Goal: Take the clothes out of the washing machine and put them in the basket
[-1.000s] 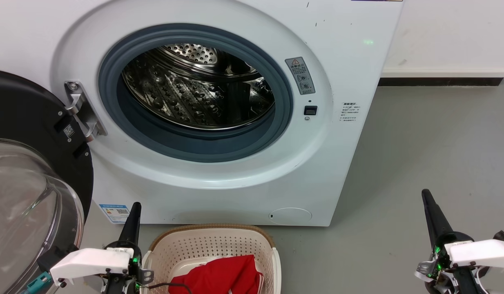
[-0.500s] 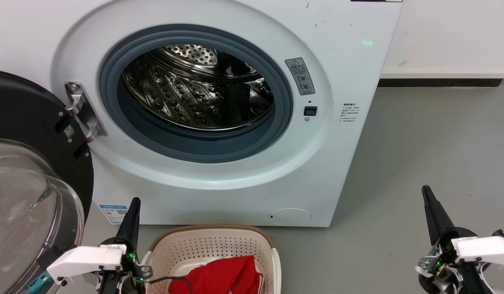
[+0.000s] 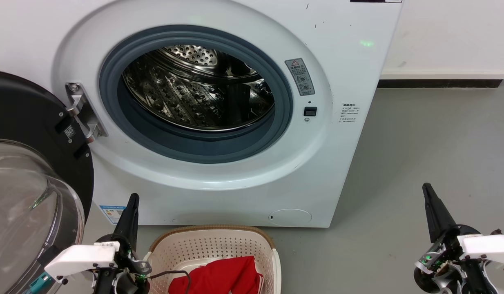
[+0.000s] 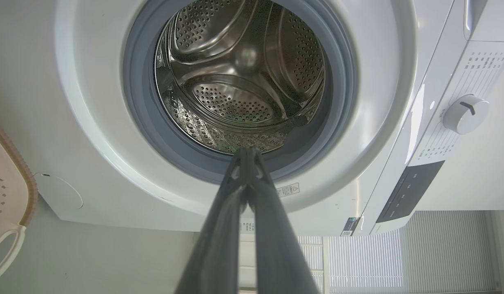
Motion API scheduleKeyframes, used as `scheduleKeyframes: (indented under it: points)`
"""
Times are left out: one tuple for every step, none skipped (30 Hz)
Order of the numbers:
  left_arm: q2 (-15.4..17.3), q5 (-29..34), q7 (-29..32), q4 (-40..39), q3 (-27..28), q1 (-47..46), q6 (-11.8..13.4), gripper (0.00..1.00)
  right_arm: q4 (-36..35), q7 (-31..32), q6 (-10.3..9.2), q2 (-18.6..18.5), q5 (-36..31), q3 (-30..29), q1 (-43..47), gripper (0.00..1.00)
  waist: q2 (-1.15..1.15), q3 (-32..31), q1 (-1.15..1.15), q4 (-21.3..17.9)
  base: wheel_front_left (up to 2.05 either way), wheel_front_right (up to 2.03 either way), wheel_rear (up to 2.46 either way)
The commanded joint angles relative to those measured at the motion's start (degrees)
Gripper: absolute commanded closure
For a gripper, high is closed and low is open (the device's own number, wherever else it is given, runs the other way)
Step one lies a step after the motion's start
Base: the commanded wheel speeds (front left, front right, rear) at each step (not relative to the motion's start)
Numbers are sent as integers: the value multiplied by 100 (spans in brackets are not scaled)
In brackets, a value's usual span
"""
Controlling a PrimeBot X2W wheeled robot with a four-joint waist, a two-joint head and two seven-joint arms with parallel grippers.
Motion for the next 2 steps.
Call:
scheduleKeyframes:
  points:
    - [-3, -29, 28, 7, 19, -52, -26, 100, 11, 33, 0, 13, 16, -12, -66, 100, 0, 0, 0, 0, 0, 0, 0]
    - [-3, -26, 28, 7, 19, -49, -25, 100, 10, 36, 0, 16, 12, -14, -66, 100, 0, 0, 0, 0, 0, 0, 0]
